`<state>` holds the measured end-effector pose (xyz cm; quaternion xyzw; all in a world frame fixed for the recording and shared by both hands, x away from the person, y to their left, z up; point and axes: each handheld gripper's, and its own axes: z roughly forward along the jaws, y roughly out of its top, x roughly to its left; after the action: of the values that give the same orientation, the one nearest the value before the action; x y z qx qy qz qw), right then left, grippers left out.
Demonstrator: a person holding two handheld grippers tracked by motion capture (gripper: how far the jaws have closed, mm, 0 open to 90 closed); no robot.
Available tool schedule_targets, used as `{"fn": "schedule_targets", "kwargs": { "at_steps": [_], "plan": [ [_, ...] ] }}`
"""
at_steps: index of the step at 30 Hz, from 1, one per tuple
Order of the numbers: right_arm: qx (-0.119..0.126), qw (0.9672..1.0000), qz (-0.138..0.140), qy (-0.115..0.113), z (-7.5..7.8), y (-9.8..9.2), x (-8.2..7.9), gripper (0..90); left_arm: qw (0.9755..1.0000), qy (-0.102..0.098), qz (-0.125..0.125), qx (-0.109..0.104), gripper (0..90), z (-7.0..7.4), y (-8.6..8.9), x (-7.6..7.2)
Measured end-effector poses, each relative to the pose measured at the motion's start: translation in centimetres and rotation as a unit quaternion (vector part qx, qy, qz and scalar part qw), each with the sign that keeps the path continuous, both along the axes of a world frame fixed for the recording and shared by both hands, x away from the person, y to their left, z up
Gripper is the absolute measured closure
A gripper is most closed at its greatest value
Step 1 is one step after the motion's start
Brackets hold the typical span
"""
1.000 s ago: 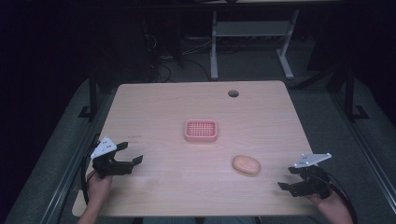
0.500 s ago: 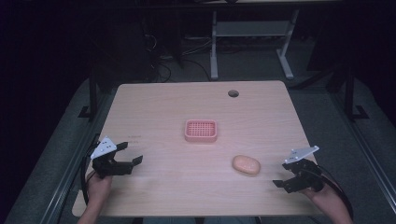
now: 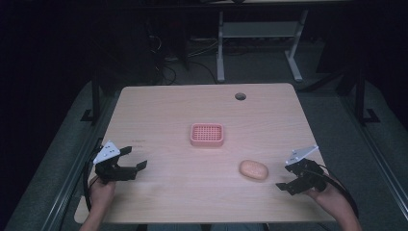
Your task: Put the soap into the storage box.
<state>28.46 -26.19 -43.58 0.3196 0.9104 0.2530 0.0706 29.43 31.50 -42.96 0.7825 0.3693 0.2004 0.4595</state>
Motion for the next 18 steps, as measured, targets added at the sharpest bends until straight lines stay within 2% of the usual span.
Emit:
{"fn": "schedule_targets", "kwargs": {
  "at_steps": [18],
  "plan": [
    [-0.018,0.9994,0.029,0.0,1.1,1.8,1.4,22.9,1.0,-0.002,-0.002,0.006,14.3,0.0,0.0,0.0]
  ]
}}
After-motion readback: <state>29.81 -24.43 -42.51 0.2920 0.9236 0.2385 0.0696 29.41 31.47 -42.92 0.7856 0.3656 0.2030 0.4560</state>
